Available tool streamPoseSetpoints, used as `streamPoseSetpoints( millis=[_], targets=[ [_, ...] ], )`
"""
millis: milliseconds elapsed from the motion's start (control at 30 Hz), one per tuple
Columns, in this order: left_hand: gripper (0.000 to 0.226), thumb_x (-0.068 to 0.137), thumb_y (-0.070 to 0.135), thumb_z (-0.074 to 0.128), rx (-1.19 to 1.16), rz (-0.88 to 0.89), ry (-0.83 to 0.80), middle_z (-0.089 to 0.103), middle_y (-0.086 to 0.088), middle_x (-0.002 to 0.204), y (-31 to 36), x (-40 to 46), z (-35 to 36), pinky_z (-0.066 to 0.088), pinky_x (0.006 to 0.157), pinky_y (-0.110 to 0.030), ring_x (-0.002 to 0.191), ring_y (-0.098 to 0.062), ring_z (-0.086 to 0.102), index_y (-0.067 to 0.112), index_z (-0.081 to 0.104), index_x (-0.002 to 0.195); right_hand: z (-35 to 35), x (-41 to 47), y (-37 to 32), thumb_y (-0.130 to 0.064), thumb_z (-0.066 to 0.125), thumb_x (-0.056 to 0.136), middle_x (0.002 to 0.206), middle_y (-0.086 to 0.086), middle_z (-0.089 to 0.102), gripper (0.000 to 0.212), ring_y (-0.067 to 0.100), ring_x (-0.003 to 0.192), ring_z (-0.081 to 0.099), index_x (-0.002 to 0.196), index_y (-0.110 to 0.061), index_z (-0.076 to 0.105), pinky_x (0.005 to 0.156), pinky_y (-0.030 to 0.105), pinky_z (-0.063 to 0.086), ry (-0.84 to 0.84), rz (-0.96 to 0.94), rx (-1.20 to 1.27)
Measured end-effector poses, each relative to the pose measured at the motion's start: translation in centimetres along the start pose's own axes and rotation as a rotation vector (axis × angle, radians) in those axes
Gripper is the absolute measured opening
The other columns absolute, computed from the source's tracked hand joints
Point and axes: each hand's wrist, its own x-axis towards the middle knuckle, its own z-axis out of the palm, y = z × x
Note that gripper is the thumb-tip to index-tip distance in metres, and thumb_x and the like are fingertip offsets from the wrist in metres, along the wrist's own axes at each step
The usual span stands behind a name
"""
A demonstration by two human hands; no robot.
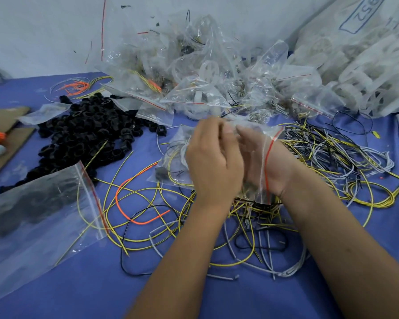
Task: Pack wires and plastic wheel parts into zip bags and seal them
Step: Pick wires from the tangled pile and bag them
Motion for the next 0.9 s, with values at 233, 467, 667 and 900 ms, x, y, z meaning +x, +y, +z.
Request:
streamPoseSetpoints(
  millis=[233,467,667,900],
  targets=[
    [0.029,0.104,0.038,0.049,0.227,-0.388,-0.166,0.06,-0.008,0.113,-3.3,1.1,0.0,0.035,0.099,-0.038,0.115,-0.029,0.048,0.012,0.062,0.105,2.1,0.4,0.8,-0.048,0.053,0.077,0.133,0.018,0.064,0.073,0.032,0.114,0.06,0.137,-0.006,0.058,0.099,0.042,0.049,-0.141,0.1,-0.061],
    [0.035,0.101,0.042,0.043,0.153,-0.307,-0.118,0.061,-0.005,0.105,-2.3,0.7,0.3,0.038,0.093,-0.036,0.105,-0.025,0.051,0.011,0.061,0.101,1.8,1.0,1.1,-0.04,0.051,0.093,0.093,0.01,0.075,0.039,0.023,0.086,0.071,0.097,-0.011,0.076,0.076,0.033,0.06,-0.229,0.095,0.108],
    [0.04,0.1,0.042,0.04,0.167,-0.27,-0.091,0.062,-0.007,0.109,-2.1,0.6,0.4,0.039,0.096,-0.038,0.107,-0.027,0.052,0.008,0.061,0.102,1.6,1.5,1.7,-0.041,0.048,0.096,0.077,-0.008,0.071,0.029,0.005,0.073,0.065,0.082,-0.034,0.073,0.063,0.022,0.051,-0.029,-0.215,-0.291],
    [0.058,0.098,0.053,0.028,0.106,-0.265,-0.059,0.056,-0.011,0.135,-1.3,0.2,0.8,0.032,0.113,-0.042,0.132,-0.028,0.044,0.008,0.058,0.12,2.7,2.9,2.2,-0.036,0.043,0.104,0.082,0.007,0.067,0.039,0.014,0.079,0.067,0.09,-0.014,0.072,0.075,0.023,0.057,-0.234,0.129,0.155]
  ],
)
